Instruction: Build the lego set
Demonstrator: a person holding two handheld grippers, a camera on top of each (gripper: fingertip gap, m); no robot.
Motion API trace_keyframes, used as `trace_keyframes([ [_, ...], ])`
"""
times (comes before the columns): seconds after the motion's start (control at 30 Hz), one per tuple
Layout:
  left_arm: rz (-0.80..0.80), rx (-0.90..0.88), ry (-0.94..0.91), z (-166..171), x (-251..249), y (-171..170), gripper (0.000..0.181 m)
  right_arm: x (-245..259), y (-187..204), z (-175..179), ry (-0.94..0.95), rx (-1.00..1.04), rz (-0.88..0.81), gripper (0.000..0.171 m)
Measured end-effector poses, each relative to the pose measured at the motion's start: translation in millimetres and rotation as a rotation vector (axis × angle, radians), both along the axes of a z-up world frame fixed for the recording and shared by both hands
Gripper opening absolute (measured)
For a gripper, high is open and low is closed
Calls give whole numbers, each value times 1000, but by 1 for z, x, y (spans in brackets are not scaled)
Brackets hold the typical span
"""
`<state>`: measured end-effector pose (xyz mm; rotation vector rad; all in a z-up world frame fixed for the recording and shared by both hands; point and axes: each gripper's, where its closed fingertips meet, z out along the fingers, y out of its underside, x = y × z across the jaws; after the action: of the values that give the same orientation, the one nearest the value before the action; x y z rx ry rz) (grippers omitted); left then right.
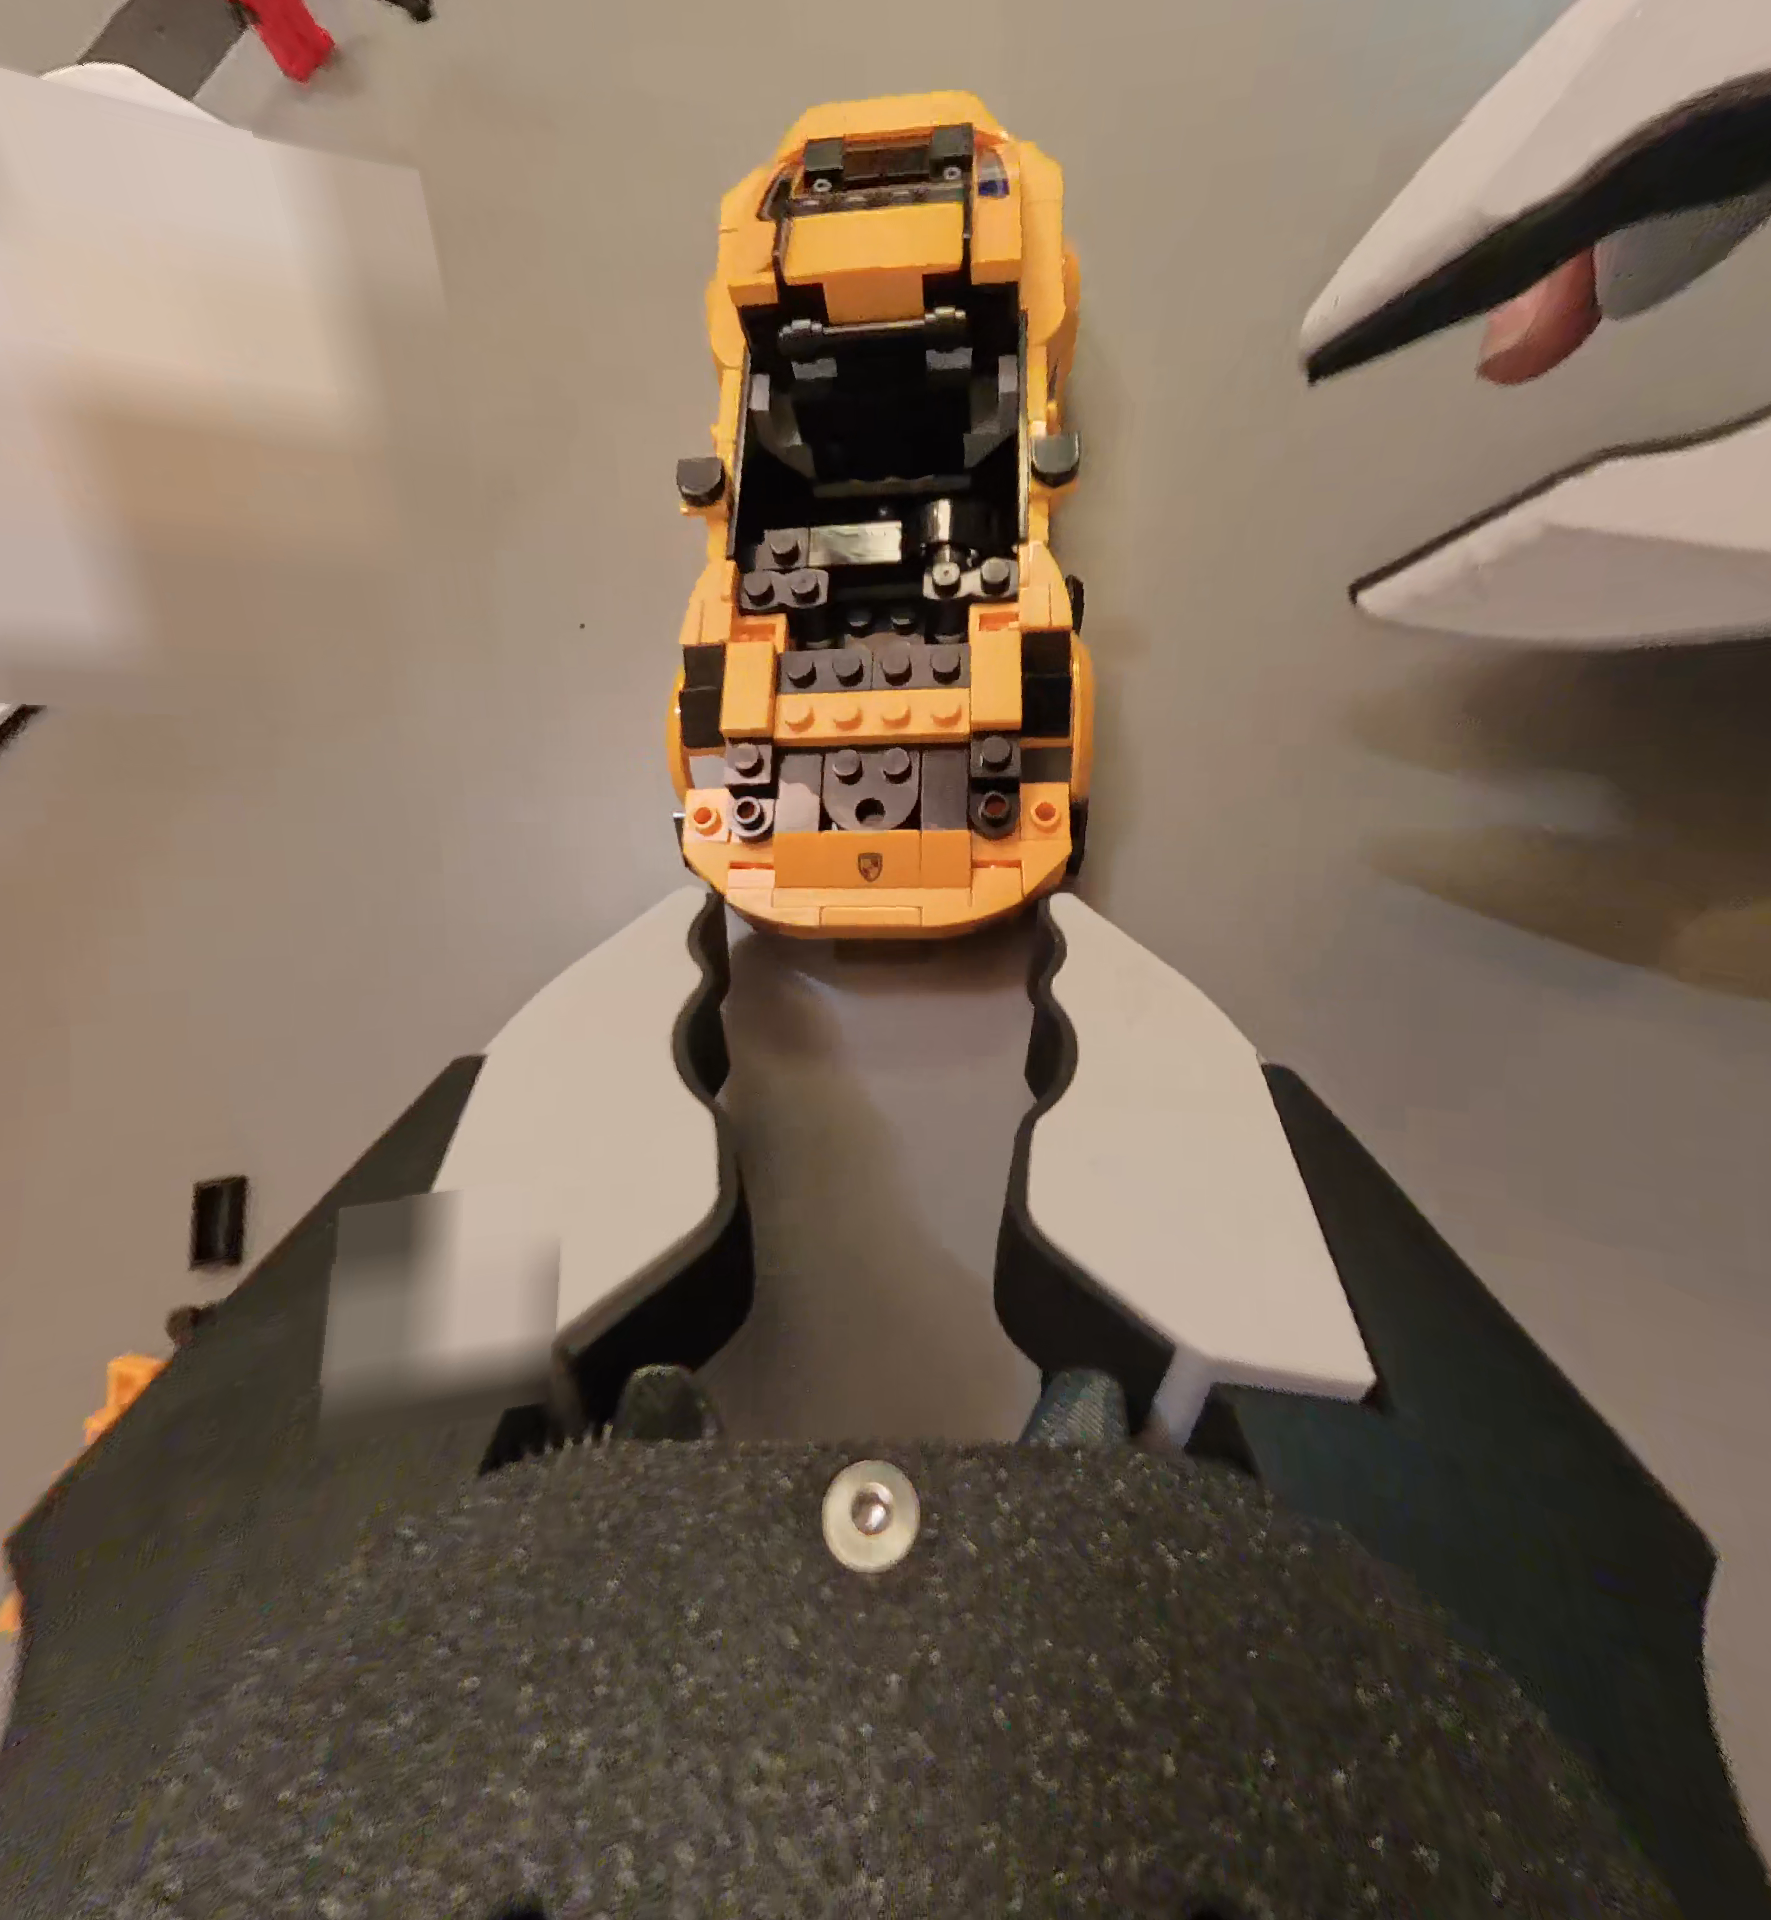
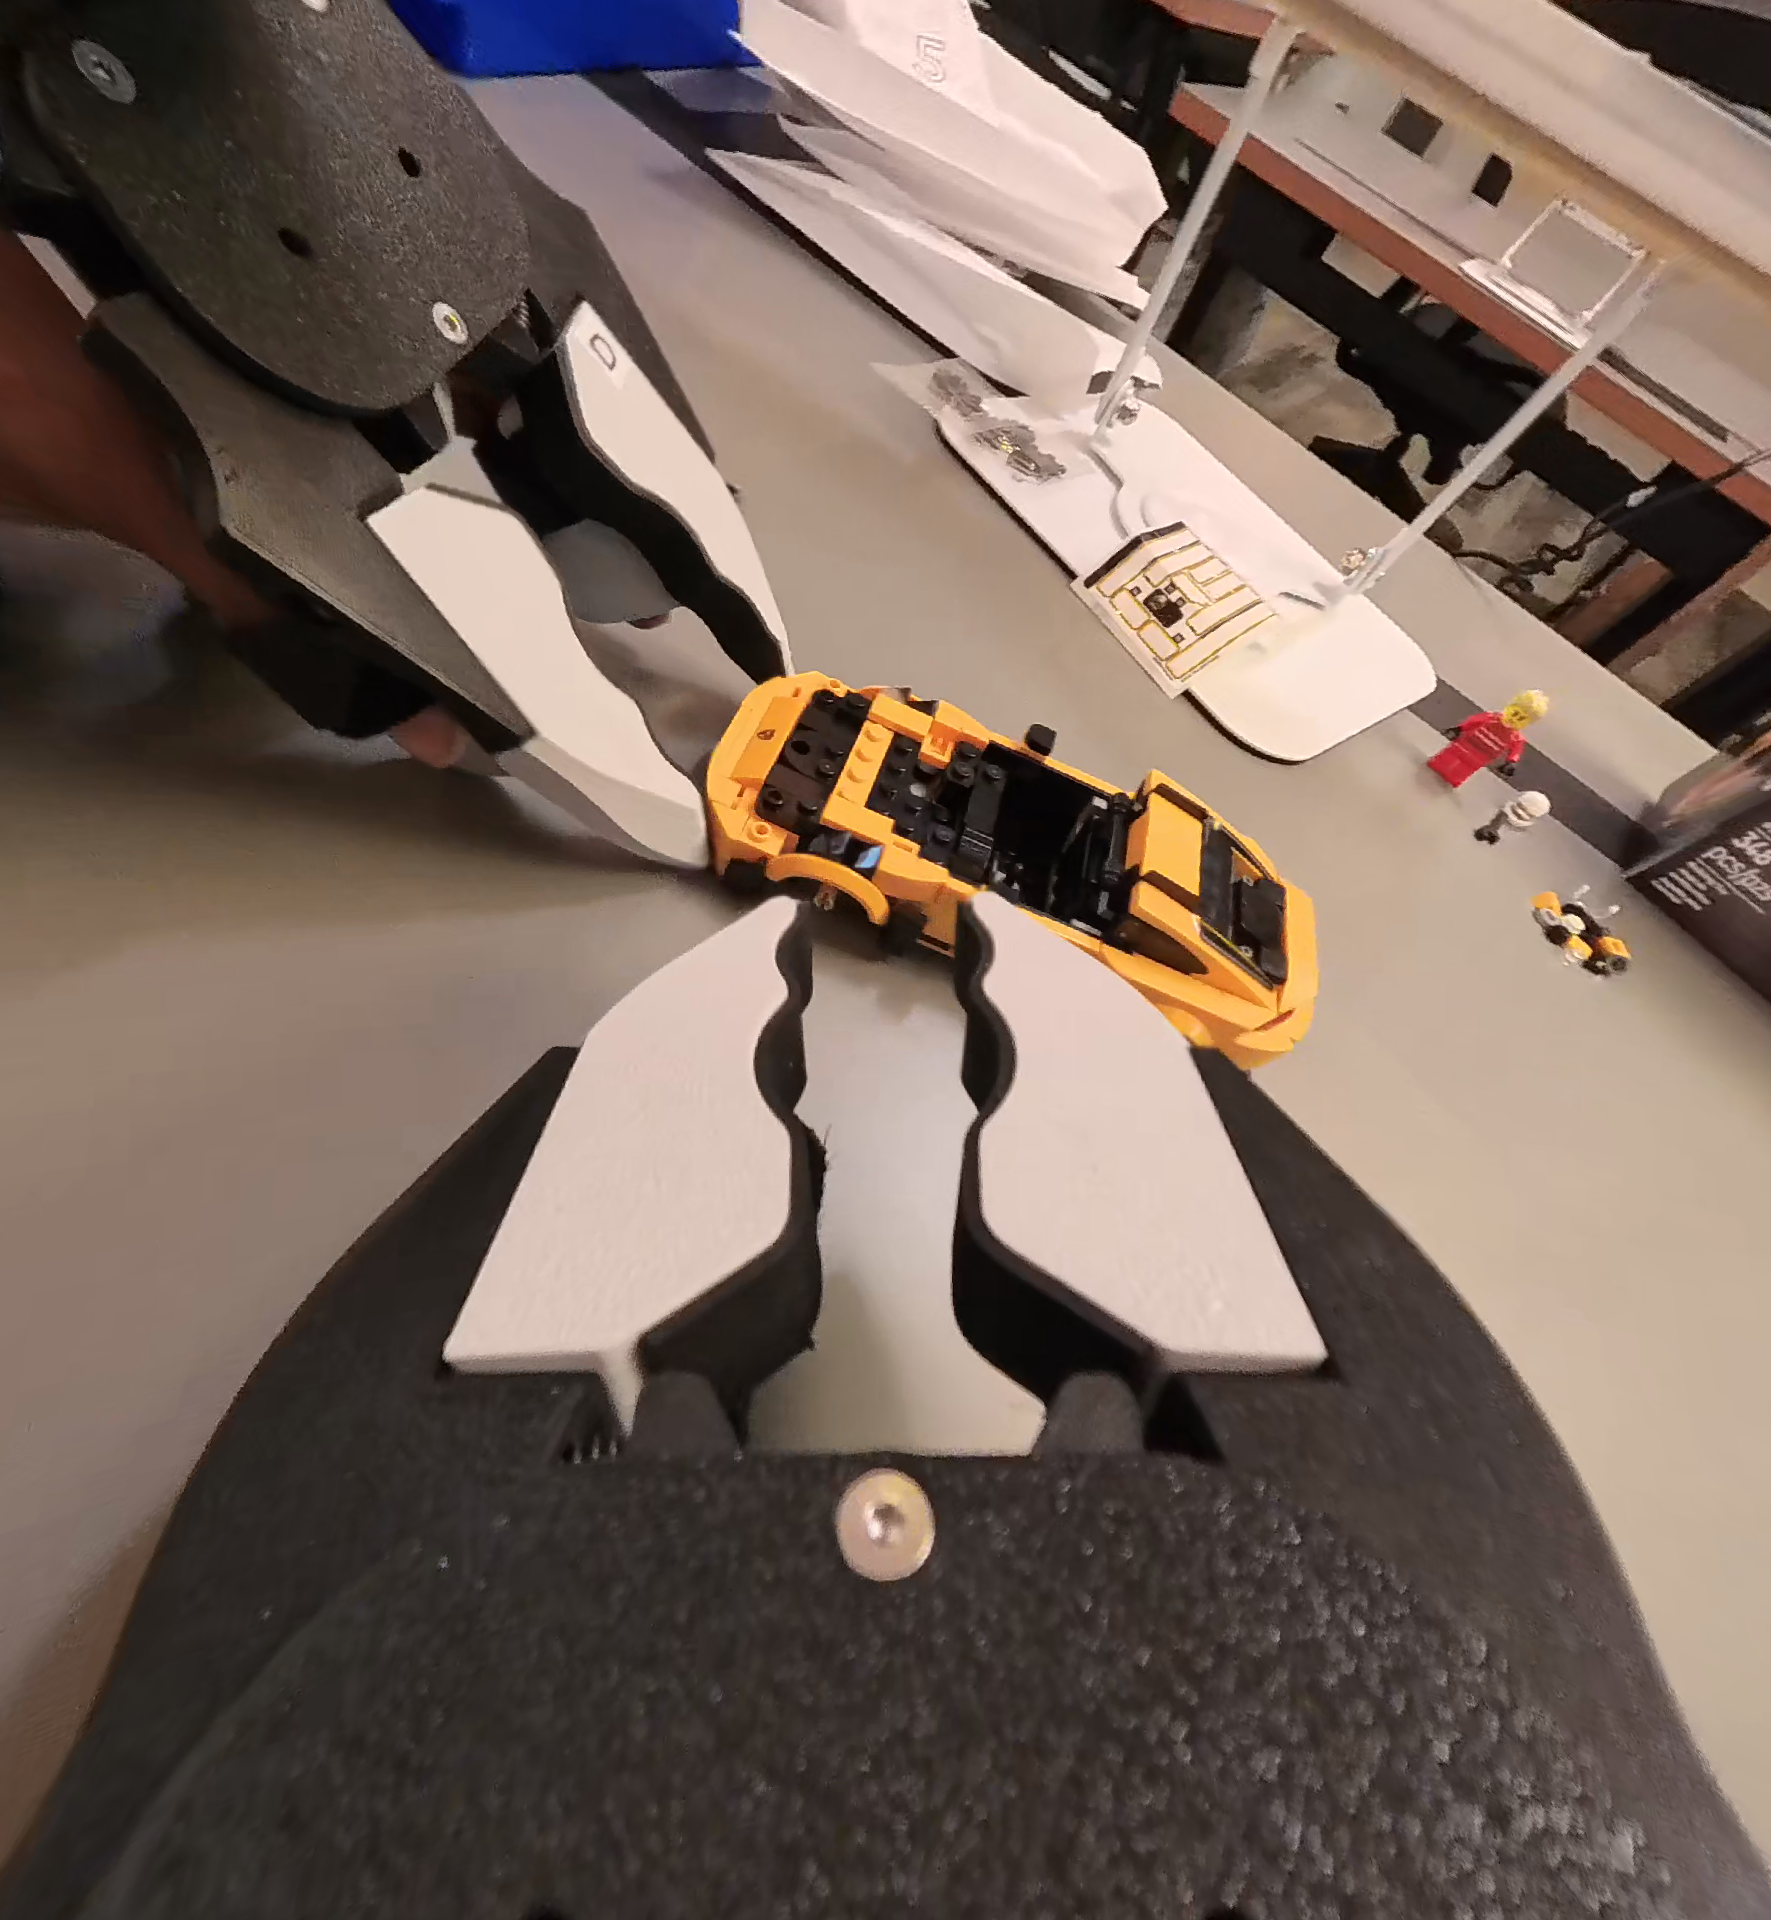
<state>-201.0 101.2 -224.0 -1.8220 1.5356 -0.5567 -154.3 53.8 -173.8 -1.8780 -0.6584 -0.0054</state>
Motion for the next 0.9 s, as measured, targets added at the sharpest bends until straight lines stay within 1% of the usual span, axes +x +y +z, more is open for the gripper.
trace_keyframes([
  [0.1, -80, -7, 16, 0, -3, 6, 50, 6, 4, -1, 12, -7, -35, 31],
  [0.13, -105, 1, 25, -1, -5, 9, 39, 8, 5, -2, 15, -15, -43, 32],
  [0.17, -135, 6, 32, -1, -7, 11, 22, 9, 6, -4, 18, -21, -48, 33],
  [0.2, -151, 7, 28, -2, -8, 14, 15, 10, 6, -5, 21, -27, -52, 34],
  [0.3, -151, -2, 19, -1, -8, 24, 37, 11, 7, -7, 23, -38, -57, 35],
  [0.43, -143, -49, -4, -2, -4, 18, 60, 11, 8, -9, 28, -46, -61, 36],
  [0.53, -92, -36, -13, -2, 0, 20, 79, 11, 8, -10, 41, -57, -59, 36],
  [0.6, -71, -36, -17, -2, 3, 20, 85, 11, 9, -9, 44, -57, -60, 36],
  [0.7, -65, -55, -4, -3, 8, 17, 85, 11, 8, -10, 54, -62, -55, 36],
  [0.87, -61, -31, 12, -2, 10, 20, 68, 8, 6, -10, 56, -65, -42, 36],
  [0.9, -63, -32, 11, -2, 10, 21, 67, 8, 6, -10, 55, -63, -41, 36],
])
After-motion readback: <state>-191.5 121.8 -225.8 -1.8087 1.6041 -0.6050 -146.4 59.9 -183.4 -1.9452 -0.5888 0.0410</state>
